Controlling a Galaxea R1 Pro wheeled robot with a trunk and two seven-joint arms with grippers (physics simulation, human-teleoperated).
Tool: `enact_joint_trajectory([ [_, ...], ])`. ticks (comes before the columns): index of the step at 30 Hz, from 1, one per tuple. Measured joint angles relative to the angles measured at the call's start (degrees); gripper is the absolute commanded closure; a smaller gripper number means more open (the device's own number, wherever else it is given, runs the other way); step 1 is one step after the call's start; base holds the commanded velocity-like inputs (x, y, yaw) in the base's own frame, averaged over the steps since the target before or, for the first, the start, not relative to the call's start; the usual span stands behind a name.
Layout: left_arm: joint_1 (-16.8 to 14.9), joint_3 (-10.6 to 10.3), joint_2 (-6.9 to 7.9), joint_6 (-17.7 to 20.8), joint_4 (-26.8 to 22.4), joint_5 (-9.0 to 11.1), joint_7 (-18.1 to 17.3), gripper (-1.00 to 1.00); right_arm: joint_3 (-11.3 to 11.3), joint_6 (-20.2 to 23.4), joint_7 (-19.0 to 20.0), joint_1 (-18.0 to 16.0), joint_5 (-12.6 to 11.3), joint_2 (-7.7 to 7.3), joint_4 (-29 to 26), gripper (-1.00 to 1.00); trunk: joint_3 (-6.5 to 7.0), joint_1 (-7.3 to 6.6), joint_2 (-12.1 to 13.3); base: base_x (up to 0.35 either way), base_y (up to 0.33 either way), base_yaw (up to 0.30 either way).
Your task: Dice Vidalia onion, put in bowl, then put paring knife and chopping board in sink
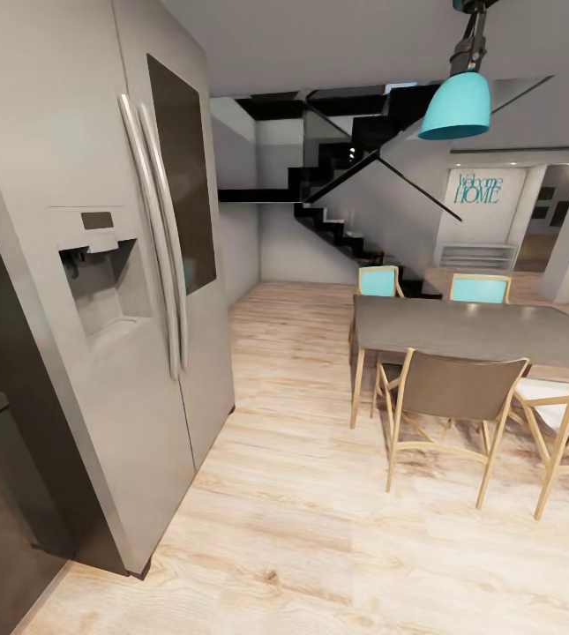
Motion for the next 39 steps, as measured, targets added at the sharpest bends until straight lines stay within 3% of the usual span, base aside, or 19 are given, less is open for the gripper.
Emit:
enact_joint_trajectory([
  [8,0.0,0.0,-0.23,0.0,0.6,0.0,0.0,-1.00,0.0,-0.1,-0.2,0.0,0.0,0.07,0.0,-1.00,0.00,0.01,0.0,-0.026,-0.030,0.211],
  [18,0.0,0.0,-0.32,0.0,0.7,0.0,0.0,-1.00,-0.1,-0.2,-0.4,0.0,-0.7,0.07,-0.1,-1.00,0.00,0.02,0.0,-0.186,-0.257,0.256],
  [26,0.0,0.1,-0.33,-0.1,1.0,0.1,0.1,-1.00,-0.2,-2.8,-7.5,0.0,-0.8,0.07,0.0,-1.00,0.00,0.02,0.0,-0.192,-0.264,0.258],
  [39,0.0,0.0,-0.76,-0.1,1.7,0.1,0.1,-1.00,-0.2,-3.7,-8.4,0.0,-0.8,0.15,0.3,-1.00,0.00,0.00,0.0,-0.027,-0.033,0.276],
])
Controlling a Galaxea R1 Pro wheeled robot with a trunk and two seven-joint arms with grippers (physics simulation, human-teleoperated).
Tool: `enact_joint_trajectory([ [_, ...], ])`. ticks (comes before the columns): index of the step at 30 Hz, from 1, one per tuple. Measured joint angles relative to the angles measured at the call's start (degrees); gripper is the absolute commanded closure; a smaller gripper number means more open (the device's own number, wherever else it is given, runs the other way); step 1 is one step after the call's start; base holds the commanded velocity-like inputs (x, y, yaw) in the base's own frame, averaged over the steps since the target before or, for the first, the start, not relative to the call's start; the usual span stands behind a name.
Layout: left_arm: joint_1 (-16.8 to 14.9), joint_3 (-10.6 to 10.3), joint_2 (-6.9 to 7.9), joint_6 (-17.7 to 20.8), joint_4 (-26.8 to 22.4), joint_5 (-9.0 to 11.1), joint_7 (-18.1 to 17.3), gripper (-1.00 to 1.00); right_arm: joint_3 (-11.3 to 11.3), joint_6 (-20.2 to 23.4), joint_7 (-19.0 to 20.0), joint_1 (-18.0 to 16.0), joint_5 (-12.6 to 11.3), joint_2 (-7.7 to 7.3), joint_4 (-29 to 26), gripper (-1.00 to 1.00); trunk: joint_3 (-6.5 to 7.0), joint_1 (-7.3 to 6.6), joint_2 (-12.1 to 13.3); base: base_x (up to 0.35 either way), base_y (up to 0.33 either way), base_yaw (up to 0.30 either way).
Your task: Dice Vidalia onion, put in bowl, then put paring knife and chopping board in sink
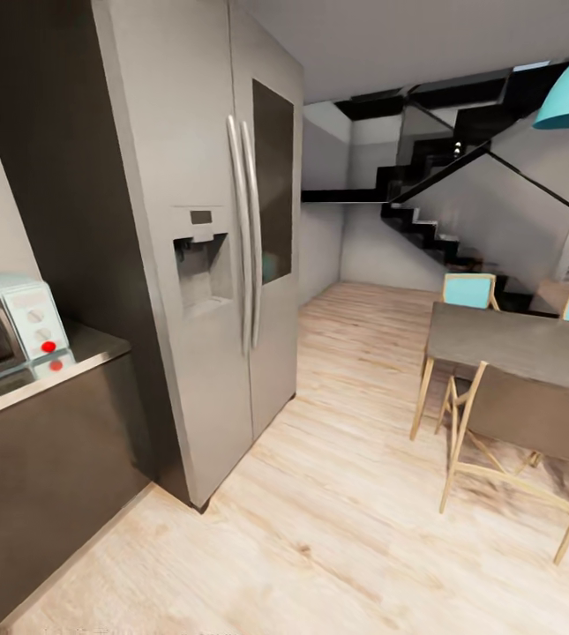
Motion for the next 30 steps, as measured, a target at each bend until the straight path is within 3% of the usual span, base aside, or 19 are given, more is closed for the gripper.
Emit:
enact_joint_trajectory([
  [30,0.0,0.0,0.00,-1.0,0.8,0.0,0.0,-1.00,0.0,0.0,0.1,0.0,0.1,0.00,0.0,-1.00,0.00,0.00,0.0,0.000,0.000,0.283],
])
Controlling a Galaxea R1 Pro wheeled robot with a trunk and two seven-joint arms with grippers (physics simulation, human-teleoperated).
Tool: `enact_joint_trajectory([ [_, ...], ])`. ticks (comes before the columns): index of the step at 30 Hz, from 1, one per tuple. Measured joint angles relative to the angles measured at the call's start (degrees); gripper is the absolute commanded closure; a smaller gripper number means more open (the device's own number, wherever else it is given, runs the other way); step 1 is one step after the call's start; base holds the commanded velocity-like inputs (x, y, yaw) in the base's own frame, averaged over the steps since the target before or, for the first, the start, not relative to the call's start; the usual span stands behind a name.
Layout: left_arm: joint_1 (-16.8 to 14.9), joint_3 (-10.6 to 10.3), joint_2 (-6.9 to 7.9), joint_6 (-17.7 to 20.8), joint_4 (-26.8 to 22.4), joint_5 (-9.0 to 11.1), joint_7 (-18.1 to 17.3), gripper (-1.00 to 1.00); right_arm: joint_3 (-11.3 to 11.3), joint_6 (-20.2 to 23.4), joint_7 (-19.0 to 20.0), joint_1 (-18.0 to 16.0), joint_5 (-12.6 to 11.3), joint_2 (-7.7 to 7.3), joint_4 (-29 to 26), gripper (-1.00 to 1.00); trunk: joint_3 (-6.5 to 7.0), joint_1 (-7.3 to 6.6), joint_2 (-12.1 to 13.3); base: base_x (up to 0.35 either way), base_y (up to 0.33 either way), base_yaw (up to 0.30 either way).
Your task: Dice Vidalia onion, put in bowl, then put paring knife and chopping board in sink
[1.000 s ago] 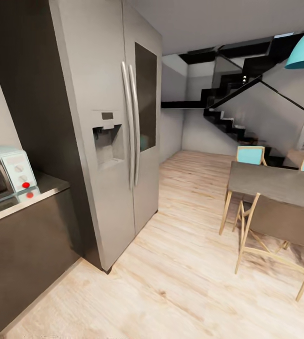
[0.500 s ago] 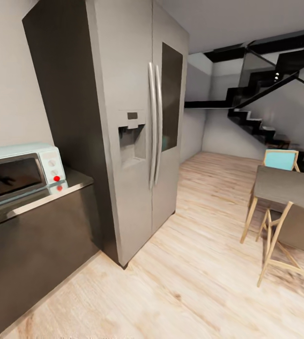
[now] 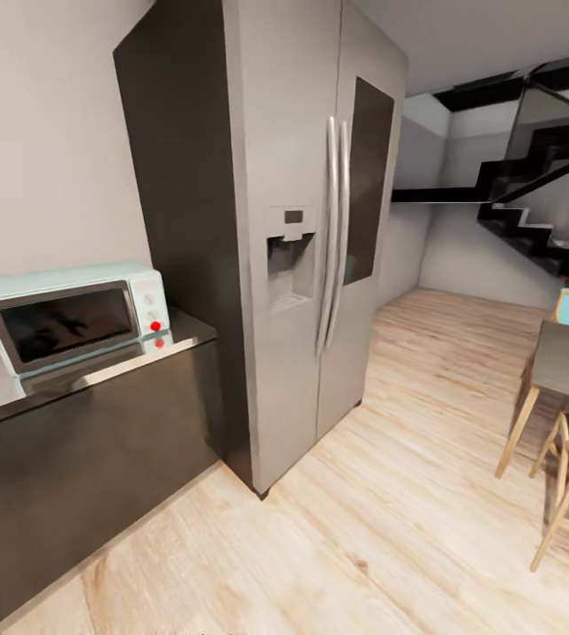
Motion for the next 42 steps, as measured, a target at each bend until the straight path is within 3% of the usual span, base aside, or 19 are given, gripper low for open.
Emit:
enact_joint_trajectory([
  [42,0.0,0.0,0.09,-0.6,0.7,0.0,0.0,-1.00,0.1,0.1,0.0,0.0,0.0,0.09,0.3,-1.00,0.00,0.00,0.0,0.000,0.000,0.283],
])
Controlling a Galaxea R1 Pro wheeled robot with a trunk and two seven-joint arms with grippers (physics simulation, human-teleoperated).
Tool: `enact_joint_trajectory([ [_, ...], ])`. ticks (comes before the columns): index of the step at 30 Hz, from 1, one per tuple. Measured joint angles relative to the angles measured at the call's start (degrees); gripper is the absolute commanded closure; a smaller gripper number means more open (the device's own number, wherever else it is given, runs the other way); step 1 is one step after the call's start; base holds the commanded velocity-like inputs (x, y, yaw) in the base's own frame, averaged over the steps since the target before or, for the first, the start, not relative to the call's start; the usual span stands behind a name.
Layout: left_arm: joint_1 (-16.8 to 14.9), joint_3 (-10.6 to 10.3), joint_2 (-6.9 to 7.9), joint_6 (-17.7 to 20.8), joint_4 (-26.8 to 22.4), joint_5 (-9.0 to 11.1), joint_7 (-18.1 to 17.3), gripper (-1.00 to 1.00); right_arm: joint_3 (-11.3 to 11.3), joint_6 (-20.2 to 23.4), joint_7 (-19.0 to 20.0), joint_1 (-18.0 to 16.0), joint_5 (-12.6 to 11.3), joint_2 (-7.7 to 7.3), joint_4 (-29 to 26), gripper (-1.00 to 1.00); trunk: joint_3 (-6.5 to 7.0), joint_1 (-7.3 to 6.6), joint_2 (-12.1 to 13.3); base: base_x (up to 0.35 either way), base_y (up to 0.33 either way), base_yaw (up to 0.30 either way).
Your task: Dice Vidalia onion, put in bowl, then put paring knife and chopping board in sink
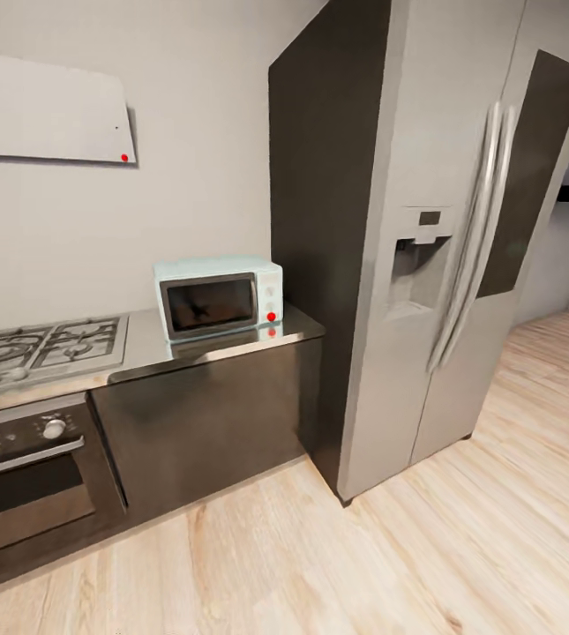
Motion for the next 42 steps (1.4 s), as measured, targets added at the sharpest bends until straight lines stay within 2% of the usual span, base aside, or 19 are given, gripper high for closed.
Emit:
enact_joint_trajectory([
  [42,0.0,-0.1,-0.09,-0.1,0.3,-0.1,0.0,-1.00,0.0,0.0,0.0,0.0,0.0,0.00,0.0,-1.00,0.00,0.00,0.0,0.000,0.000,0.283],
])
